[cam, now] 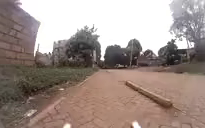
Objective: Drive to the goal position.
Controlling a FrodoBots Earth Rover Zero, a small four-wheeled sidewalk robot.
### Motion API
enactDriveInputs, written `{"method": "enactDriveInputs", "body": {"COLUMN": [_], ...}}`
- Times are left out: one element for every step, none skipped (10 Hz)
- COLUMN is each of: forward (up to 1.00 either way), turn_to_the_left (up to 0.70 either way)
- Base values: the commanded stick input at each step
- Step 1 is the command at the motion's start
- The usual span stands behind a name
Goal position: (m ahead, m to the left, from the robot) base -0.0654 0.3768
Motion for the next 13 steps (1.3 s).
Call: {"method": "enactDriveInputs", "body": {"forward": [0.50, 0.50, 0.50, 0.50, 0.50, 0.50, 0.50, 0.50, 0.50, 0.50, 0.50, 0.50, 0.50], "turn_to_the_left": [0.00, 0.00, 0.00, 0.00, 0.00, 0.00, 0.00, 0.00, 0.00, 0.00, 0.00, 0.00, 0.00]}}
